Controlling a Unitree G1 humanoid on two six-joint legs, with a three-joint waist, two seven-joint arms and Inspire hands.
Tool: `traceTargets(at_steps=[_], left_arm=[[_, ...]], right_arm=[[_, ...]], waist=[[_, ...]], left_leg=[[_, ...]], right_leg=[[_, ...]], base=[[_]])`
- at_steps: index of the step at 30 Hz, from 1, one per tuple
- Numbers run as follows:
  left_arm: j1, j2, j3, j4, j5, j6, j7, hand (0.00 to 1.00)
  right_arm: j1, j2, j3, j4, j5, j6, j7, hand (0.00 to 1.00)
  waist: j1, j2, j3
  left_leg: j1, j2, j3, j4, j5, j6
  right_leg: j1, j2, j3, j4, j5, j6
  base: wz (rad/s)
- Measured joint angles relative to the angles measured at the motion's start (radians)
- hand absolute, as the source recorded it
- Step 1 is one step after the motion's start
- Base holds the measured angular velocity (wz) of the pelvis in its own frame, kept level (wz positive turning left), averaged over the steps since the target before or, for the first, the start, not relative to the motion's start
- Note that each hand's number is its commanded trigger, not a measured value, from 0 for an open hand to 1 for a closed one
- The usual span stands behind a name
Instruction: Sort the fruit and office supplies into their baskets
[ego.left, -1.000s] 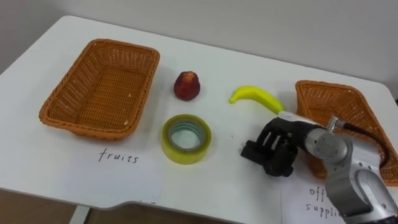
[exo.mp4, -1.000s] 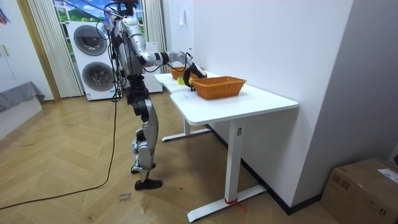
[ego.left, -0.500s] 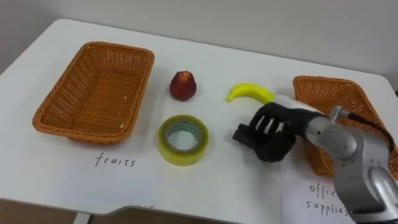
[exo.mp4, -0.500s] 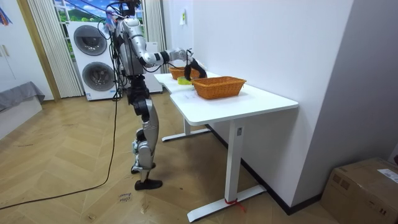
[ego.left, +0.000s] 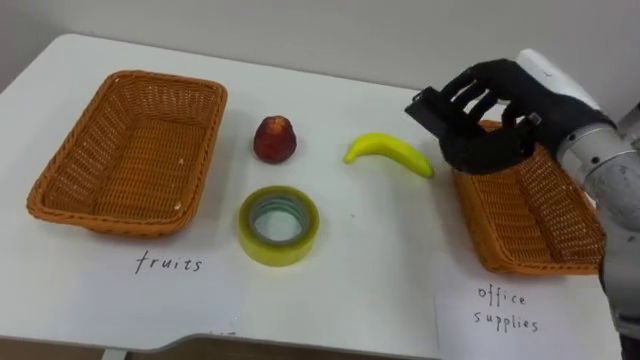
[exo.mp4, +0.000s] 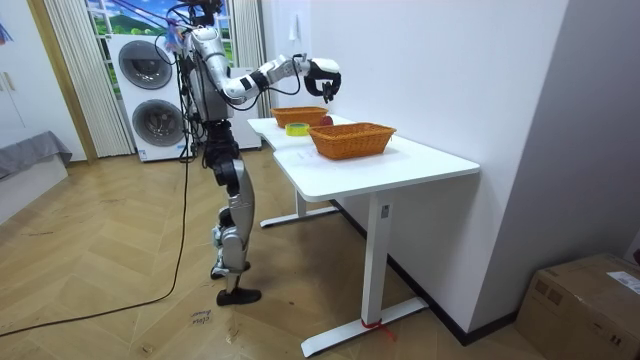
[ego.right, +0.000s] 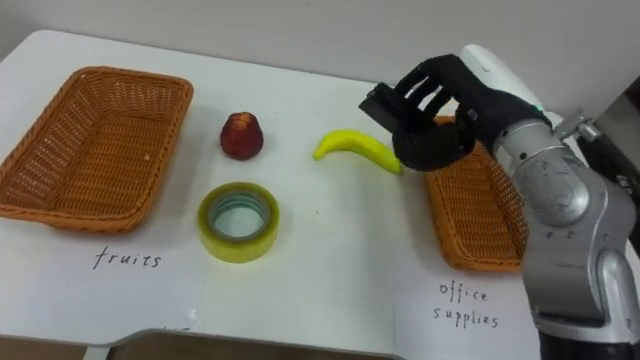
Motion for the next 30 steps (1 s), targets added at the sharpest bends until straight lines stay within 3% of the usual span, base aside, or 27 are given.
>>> traceTargets(at_steps=[9,19,21,27,30], left_arm=[[0.003,-0.002,0.039,0.000,0.001,-0.005,0.002,0.00],[0.004,-0.004,0.061,0.001,0.001,-0.004,0.001,0.00],[0.002,-0.003,0.065,0.000,0.001,0.002,0.000,0.00],[-0.002,-0.003,0.065,-0.002,0.003,0.002,0.003,0.00],[-0.002,-0.003,0.065,-0.002,0.004,0.003,0.003,0.00]], right_arm=[[0.000,-0.032,-0.043,0.003,0.048,-0.012,-0.117,1.00],[0.000,-0.037,-0.043,0.056,0.079,-0.016,-0.138,1.00],[0.000,-0.037,-0.044,0.091,0.098,-0.016,-0.139,1.00],[0.001,-0.037,-0.044,0.268,0.118,-0.017,-0.174,1.00],[0.003,-0.037,-0.044,0.301,0.117,-0.017,-0.186,1.00]], waist=[[-0.024,0.003,0.0010],[-0.032,0.008,0.0024],[-0.032,0.006,0.0000],[-0.030,0.015,0.0045],[-0.034,0.029,-0.0026]], left_leg=[[0.003,0.002,0.005,-0.001,0.000,0.000],[0.005,0.003,0.012,-0.002,0.000,0.000],[0.006,0.003,0.012,-0.003,0.000,0.000],[0.012,0.001,0.009,-0.001,0.000,0.000],[0.011,0.001,0.009,-0.004,0.000,0.000]], right_leg=[[-0.003,-0.003,0.005,0.000,0.000,0.000],[-0.004,0.001,0.015,0.008,0.001,0.000],[-0.004,0.000,0.014,0.009,0.001,0.000],[0.001,0.000,0.015,0.016,0.001,0.000],[-0.002,0.000,0.016,0.016,0.001,0.000]], base=[[-0.01],[-0.02],[0.00],[0.00],[0.00]])
